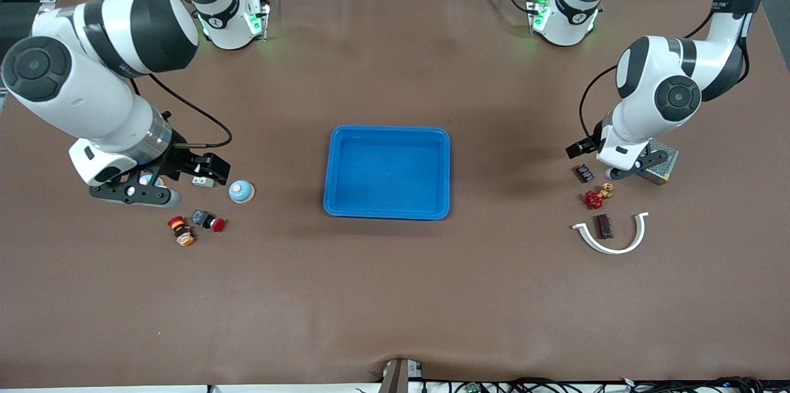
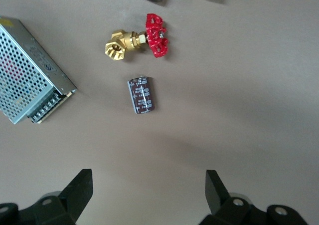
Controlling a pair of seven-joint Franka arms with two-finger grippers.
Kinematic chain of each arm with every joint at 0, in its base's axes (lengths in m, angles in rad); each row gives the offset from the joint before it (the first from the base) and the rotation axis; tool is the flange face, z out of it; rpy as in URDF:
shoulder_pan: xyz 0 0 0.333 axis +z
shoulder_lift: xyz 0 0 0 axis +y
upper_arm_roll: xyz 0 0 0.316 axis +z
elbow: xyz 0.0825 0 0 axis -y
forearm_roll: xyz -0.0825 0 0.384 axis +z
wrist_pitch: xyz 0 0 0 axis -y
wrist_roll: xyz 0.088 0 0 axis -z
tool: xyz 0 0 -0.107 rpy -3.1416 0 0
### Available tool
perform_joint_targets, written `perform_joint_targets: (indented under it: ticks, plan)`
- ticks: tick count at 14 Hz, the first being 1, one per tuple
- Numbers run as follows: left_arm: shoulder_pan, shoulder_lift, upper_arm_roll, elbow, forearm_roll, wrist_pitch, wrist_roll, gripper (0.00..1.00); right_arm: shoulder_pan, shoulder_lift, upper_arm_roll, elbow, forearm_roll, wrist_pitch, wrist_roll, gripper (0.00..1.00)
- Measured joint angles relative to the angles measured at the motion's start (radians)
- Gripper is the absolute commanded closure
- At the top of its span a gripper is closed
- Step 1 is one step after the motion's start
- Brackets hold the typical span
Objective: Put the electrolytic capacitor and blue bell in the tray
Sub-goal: 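Grasp the capacitor with the left gripper while the right gripper grasps the bell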
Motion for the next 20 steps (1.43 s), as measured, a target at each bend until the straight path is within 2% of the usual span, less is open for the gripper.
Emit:
perform_joint_targets:
  ticks: [7,12,15,20]
  plan:
    - [0.000,0.077,0.000,-0.007,0.000,0.051,-0.093,0.06,0.011,-0.001,0.000,-0.066,-0.016,0.070,0.000,0.00]
    - [0.002,0.116,0.002,-0.009,0.000,0.089,-0.122,0.11,0.040,-0.019,0.001,-0.163,-0.049,0.163,0.000,0.00]
    - [0.018,0.160,0.004,-0.011,0.023,0.139,-0.122,0.14,0.044,-0.049,0.001,-0.199,-0.050,0.182,0.000,0.00]
    - [0.051,0.214,0.005,-0.010,0.048,0.213,-0.122,0.22,0.065,-0.131,0.001,-0.352,-0.052,0.296,0.000,0.00]
